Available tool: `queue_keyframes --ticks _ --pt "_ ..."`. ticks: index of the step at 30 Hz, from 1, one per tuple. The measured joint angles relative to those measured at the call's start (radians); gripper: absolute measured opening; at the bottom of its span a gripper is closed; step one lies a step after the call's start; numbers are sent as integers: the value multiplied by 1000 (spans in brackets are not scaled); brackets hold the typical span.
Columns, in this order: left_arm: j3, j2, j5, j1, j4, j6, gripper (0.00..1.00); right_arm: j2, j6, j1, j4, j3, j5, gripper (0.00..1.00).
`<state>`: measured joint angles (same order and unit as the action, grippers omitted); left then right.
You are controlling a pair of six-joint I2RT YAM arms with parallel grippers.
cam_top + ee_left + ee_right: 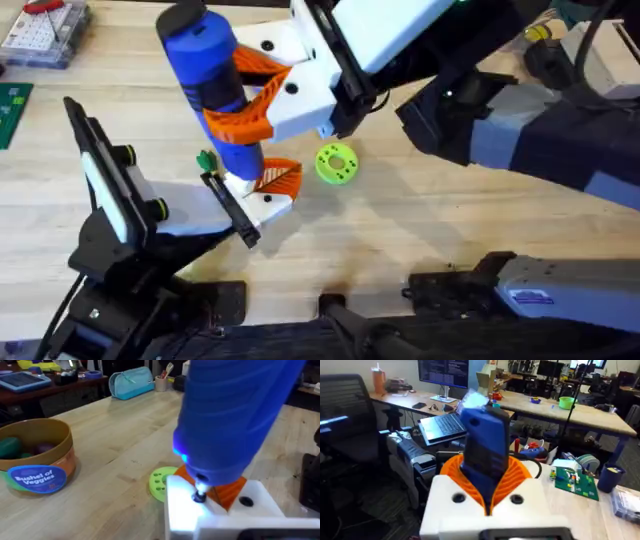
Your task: Pick up the gripper from the table and insert it into the empty holder that is missing its gripper. Then pick up a screw, insert it into the mounting hole, and use the screwdriver to tighten it. Finally, clean up the table by picking up the vegetable and placing it into the bucket.
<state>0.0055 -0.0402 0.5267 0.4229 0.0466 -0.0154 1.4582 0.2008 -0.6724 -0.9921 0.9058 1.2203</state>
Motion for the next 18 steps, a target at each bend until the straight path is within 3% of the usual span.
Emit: queue_keyframes --ticks 18 --pt "0 -1 0 0 2 -11 16 0 -15 0 34 0 -21 22"
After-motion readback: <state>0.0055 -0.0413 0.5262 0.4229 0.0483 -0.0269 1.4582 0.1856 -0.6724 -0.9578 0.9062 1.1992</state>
